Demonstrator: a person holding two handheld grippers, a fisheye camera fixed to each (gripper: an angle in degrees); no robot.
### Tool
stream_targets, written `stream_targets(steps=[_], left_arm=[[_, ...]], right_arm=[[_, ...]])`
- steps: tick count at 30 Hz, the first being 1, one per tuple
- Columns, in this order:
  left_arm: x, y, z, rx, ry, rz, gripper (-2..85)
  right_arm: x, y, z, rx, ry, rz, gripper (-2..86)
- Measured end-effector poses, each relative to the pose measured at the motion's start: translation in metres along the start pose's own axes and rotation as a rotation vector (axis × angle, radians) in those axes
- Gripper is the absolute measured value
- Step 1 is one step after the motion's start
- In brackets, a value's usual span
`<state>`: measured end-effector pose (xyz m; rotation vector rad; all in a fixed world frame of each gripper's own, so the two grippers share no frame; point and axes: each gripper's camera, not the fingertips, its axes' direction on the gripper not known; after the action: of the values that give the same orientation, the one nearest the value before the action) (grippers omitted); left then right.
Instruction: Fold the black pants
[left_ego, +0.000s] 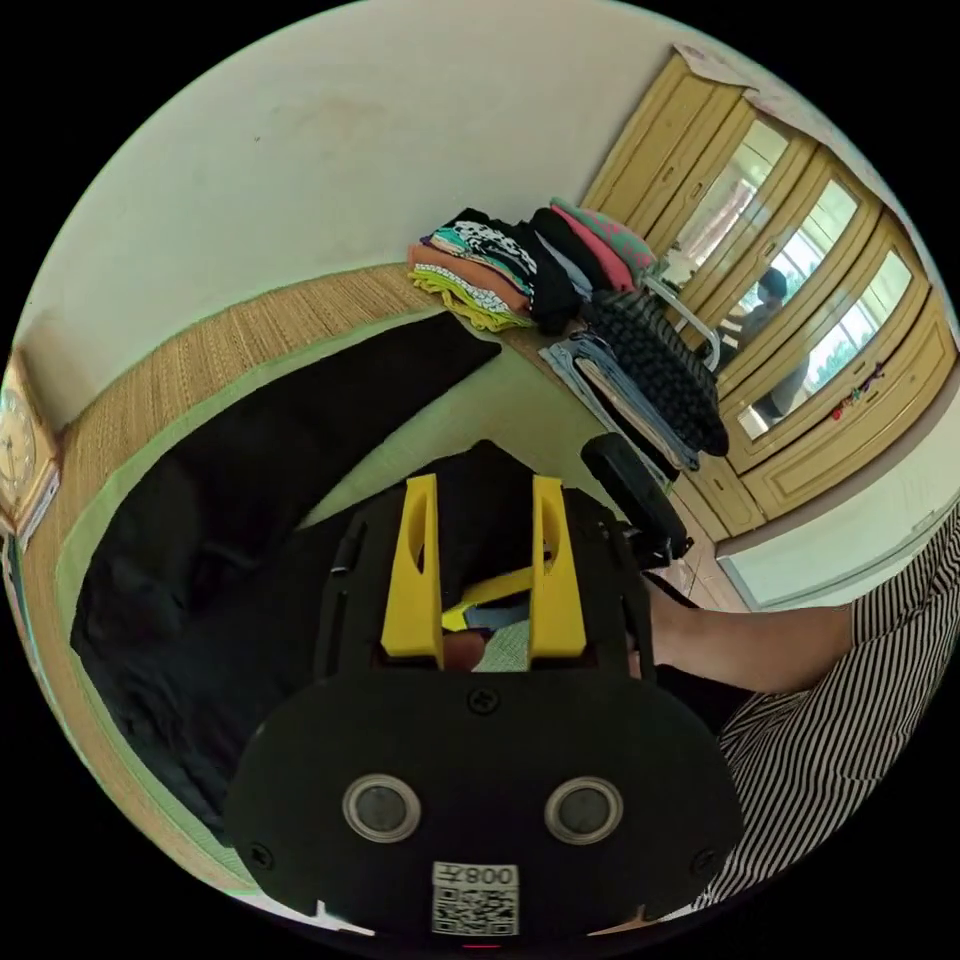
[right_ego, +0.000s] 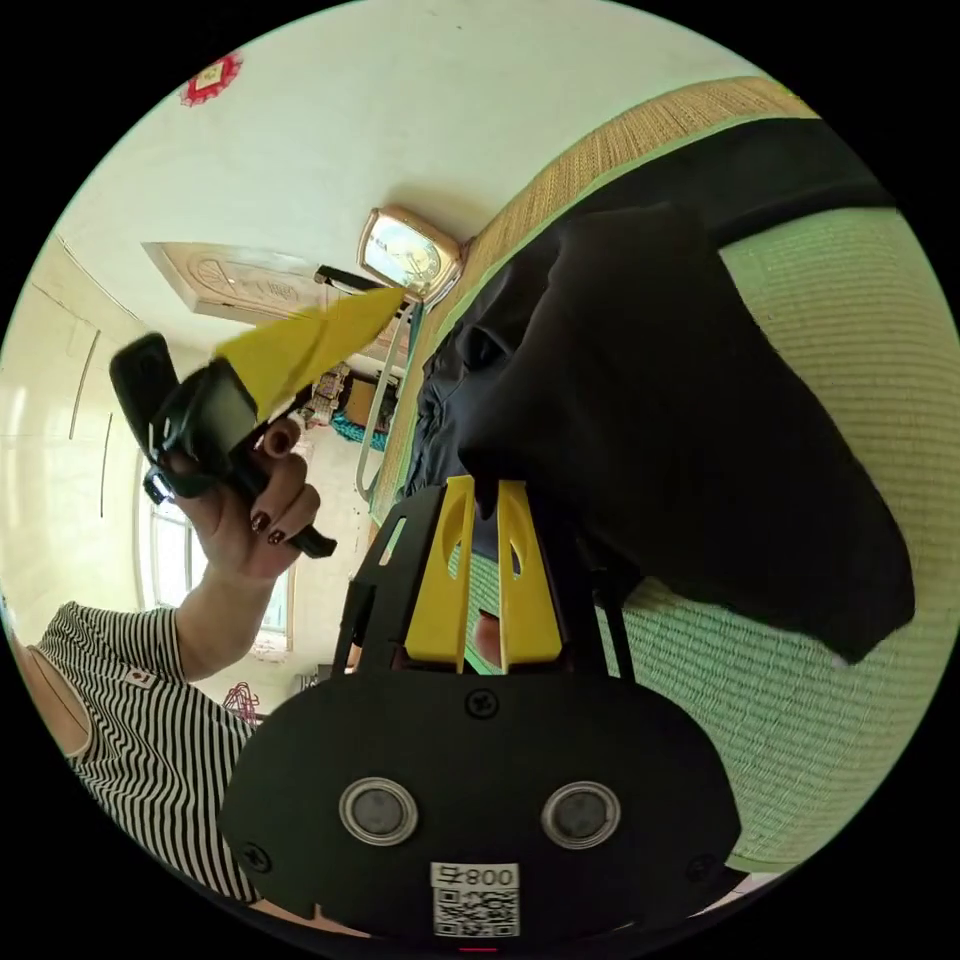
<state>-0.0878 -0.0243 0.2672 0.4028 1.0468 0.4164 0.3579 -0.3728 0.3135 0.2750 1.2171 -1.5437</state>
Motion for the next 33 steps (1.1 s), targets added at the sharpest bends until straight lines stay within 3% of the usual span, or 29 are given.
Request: stream_targets(steps=[4, 8, 11, 15, 20, 22, 26, 29, 31, 33], left_arm=[[0.031, -0.030, 0.091, -0.218, 0.013, 0.238, 12.3], [0.060, -0.027, 0.185, -0.438, -0.262, 0.450, 6.8], [0.056, -0.022, 0.213, -0.429, -0.284, 0.417, 5.6], [0.050, -0.018, 0.227, -0.343, -0.034, 0.343, 9.1], [0.069, -0.012, 0.244, -0.304, 0.097, 0.448, 13.2], [0.080, -0.011, 0.256, -0.324, 0.077, 0.525, 13.7], [0.098, -0.014, 0.303, -0.436, -0.185, 0.700, 12.9], [0.093, -0.017, 0.330, -0.522, -0.326, 0.748, 5.4], [0.081, -0.025, 0.323, -0.503, -0.314, 0.691, 3.6], [0.051, -0.040, 0.289, -0.407, -0.180, 0.515, 2.7]], right_arm=[[0.018, 0.001, 0.014, -0.015, -0.027, 0.013, 3.6], [0.032, 0.015, 0.008, -0.015, -0.027, 0.030, 4.0], [0.044, 0.044, -0.015, -0.001, 0.075, 0.046, 4.9], [0.087, 0.081, -0.055, 0.122, 0.149, 0.189, 7.1], [0.141, 0.089, -0.071, 0.272, -0.006, 0.289, 7.9], [0.146, 0.086, -0.066, 0.303, -0.067, 0.260, 6.9], [0.145, 0.078, -0.058, 0.306, -0.088, 0.222, 6.3], [0.146, 0.075, -0.055, 0.316, -0.109, 0.204, 6.6], [0.138, 0.080, -0.062, 0.343, -0.087, 0.162, 7.2], [0.133, 0.088, -0.068, 0.360, -0.039, 0.142, 8.0]])
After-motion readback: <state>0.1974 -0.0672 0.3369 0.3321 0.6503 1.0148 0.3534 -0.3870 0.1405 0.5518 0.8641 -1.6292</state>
